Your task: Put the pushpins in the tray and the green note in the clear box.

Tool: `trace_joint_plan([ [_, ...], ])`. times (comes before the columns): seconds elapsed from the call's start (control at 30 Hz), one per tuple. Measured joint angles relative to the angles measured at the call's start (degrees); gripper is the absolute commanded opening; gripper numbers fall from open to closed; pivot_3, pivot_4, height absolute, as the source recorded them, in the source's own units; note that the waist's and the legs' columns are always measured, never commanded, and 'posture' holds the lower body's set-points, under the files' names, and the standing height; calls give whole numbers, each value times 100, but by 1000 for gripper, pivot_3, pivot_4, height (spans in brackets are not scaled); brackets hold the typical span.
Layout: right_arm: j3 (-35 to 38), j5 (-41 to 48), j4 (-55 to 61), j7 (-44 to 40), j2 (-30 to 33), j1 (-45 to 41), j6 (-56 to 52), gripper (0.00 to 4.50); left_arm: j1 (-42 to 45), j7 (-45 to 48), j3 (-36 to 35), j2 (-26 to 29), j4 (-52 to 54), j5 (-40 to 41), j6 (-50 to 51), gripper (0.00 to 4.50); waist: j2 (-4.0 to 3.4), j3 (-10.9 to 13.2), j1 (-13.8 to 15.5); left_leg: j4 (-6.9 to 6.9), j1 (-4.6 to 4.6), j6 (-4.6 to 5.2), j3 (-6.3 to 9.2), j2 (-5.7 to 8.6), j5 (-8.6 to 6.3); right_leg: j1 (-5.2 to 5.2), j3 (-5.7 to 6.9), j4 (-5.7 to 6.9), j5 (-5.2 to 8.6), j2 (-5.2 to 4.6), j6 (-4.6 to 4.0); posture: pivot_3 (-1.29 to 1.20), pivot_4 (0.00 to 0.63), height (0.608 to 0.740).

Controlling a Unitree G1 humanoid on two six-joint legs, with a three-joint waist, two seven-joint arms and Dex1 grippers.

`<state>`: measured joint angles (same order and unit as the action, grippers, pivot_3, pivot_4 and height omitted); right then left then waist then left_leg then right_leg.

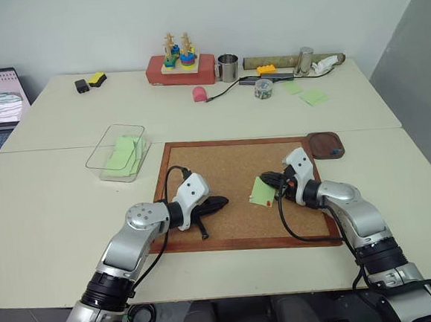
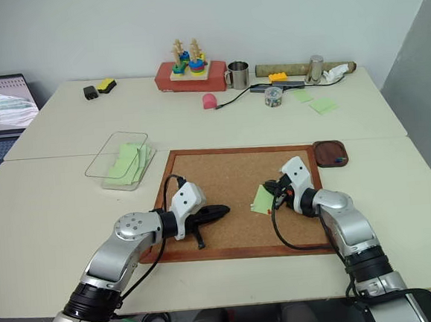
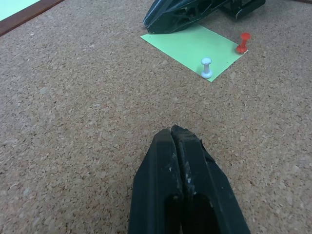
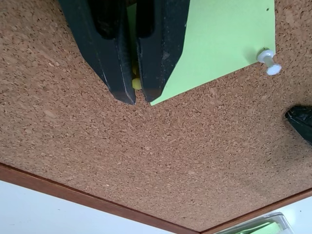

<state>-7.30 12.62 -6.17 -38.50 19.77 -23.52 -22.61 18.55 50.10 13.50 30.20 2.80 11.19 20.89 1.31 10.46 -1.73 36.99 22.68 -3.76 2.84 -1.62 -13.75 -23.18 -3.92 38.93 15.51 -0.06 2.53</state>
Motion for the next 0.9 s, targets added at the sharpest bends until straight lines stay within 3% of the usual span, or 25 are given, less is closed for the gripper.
trace_joint_plan([
  [0.67, 717, 662, 949, 162, 100, 48, -532, 55, -18, 56, -9, 17, 132, 2, 231, 0, 0, 0, -16, -2, 1, 0, 0, -2, 0, -2, 0, -1, 0, 1, 0, 0, 150, 740],
  [0.9, 1648, 316, -340, 1228, 508, -790, -167, 55, -15, 73, -30, 17, 133, 4, 240, 0, 0, 0, -16, -3, -1, 0, -6, 0, 0, -2, -4, -2, -1, 0, -2, 0, 150, 740],
])
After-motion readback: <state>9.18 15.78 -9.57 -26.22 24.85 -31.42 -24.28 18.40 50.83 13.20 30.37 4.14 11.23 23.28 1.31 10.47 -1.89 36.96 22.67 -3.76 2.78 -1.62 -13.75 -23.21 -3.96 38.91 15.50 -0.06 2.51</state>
